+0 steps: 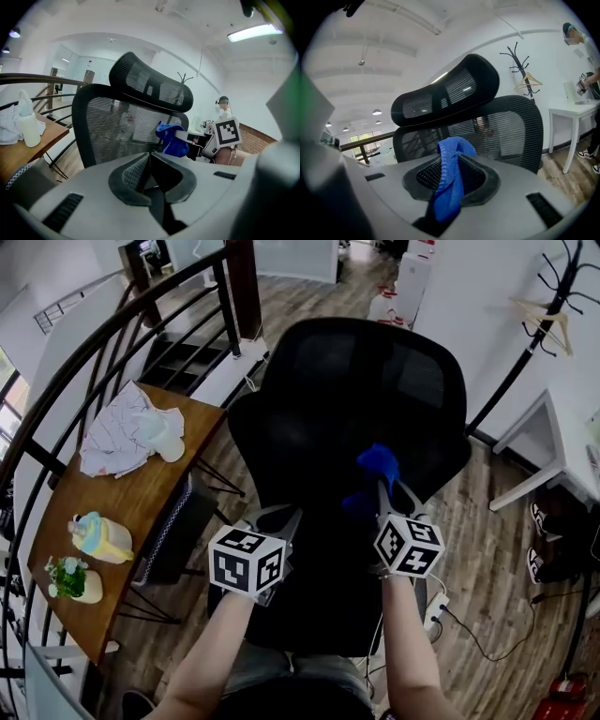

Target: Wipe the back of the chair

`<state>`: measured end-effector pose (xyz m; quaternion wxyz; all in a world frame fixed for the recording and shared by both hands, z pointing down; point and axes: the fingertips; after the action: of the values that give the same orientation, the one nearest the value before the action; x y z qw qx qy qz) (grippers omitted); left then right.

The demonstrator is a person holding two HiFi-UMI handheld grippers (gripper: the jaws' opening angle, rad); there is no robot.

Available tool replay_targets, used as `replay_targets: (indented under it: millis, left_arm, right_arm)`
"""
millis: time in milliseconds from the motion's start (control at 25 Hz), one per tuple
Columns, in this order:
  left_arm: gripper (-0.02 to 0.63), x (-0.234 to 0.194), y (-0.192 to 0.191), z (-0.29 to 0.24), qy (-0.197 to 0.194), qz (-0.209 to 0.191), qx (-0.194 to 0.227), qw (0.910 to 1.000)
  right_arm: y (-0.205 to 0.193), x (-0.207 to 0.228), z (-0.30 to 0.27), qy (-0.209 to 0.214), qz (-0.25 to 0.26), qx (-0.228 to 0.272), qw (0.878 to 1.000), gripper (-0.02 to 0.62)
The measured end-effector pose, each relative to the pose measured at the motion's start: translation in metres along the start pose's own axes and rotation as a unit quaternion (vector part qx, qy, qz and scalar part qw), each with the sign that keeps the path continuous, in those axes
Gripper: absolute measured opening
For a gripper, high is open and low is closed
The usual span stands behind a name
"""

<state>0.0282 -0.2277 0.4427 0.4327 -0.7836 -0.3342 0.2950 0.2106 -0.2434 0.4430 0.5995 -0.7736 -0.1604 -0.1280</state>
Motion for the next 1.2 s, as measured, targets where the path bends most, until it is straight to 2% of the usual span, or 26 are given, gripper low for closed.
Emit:
replay_targets:
  millis: [360, 680, 920, 1200]
  left_arm:
    - [0.021, -0.045, -0.019, 0.037, 0.036, 0.029, 0.004, 0.9989]
    - [0.021, -0.087, -0.027, 0.062, 0.062, 0.046, 0.007, 0.9970]
    - [0.021, -0.105, -0.030, 0.065, 0.068, 0.054, 0.004, 0.9962]
    - [0.021, -0.106, -0.028, 0.049, 0.053, 0.049, -0.005, 0.9974]
  right_arm:
    - [-0.044, -0.109, -0.033, 0.102, 0.021, -0.045, 0.994, 0.092]
    - [-0.052, -0.180, -0.065, 0.154, 0.030, -0.047, 0.986, 0.092]
    - [-0.068, -0.195, -0.093, 0.162, 0.027, -0.065, 0.984, 0.092]
    - [-0.084, -0.172, -0.110, 0.134, 0.014, -0.087, 0.987, 0.092]
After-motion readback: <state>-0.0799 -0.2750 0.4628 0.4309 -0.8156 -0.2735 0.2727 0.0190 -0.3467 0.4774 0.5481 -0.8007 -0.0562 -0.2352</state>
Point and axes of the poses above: the fingertips, and each gripper's own axes: z backward along the fingers, x to its right, y out of its top, and after that the axes turned 8 degrees about -z, right-handed
